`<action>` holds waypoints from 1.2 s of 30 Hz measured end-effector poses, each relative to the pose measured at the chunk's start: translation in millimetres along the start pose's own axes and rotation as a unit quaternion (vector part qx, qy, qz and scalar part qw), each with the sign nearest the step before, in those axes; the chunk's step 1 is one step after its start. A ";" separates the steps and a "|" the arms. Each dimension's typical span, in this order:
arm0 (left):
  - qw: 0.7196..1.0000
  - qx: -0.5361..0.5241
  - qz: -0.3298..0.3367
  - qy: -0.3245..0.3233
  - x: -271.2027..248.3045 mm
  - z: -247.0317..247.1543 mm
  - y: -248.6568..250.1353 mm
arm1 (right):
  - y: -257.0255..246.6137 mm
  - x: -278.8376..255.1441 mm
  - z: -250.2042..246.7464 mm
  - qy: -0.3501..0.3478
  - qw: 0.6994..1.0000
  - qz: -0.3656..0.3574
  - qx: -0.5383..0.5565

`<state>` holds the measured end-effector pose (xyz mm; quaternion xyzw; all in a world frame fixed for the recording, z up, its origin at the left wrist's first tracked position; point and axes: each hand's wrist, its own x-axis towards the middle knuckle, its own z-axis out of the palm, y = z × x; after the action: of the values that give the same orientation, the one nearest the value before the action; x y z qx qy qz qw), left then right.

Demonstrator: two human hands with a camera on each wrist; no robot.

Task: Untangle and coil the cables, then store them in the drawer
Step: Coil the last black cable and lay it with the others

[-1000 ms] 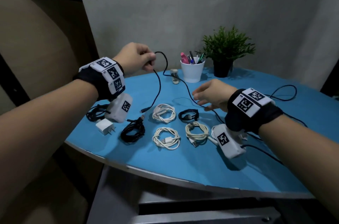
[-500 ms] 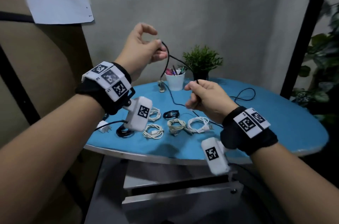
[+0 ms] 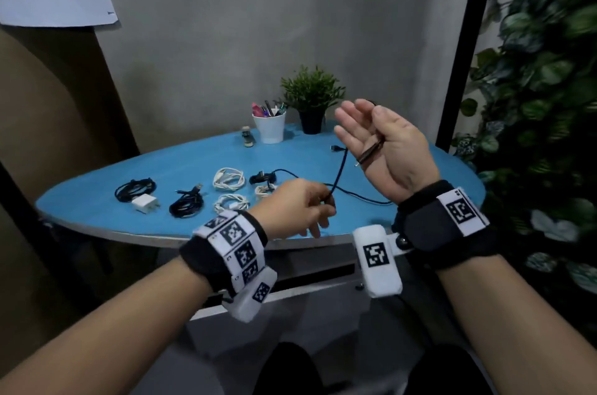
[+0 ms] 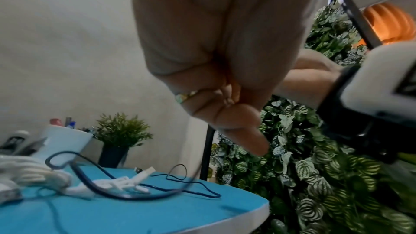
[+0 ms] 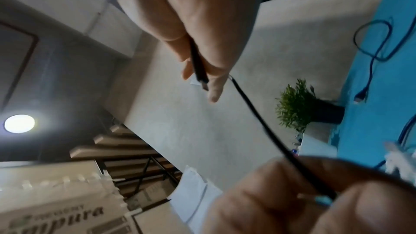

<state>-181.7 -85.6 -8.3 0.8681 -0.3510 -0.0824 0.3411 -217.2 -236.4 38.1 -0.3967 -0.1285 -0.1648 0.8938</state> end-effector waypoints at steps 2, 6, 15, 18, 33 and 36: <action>1.000 0.021 0.007 -0.015 -2.8 10.7 1.8 | 0.4 0.1 -7.5 0.034 0.995 -0.039 -0.088; 0.999 0.038 -0.010 0.010 -4.7 9.2 2.3 | 3.9 -5.9 -25.0 0.083 0.888 -0.104 -0.439; 0.926 0.264 0.069 0.262 14.9 -30.9 -0.1 | 21.6 -23.3 -31.5 -0.067 0.828 0.120 -0.543; 0.918 0.228 0.117 0.303 26.2 -36.7 0.8 | 25.3 -27.2 -35.4 -0.093 0.843 0.111 -0.517; 0.977 0.151 0.127 0.085 50.0 48.5 -5.1 | -16.8 -8.8 -35.7 0.002 0.992 -0.019 -0.127; 0.982 0.145 0.115 0.047 42.4 61.4 -13.6 | -18.5 1.1 -43.1 0.028 0.988 -0.057 -0.142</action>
<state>-166.2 -139.5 -59.4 0.8651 -0.4407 0.0500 0.2344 -219.3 -280.7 22.7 -0.5067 -0.1014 -0.2429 0.8210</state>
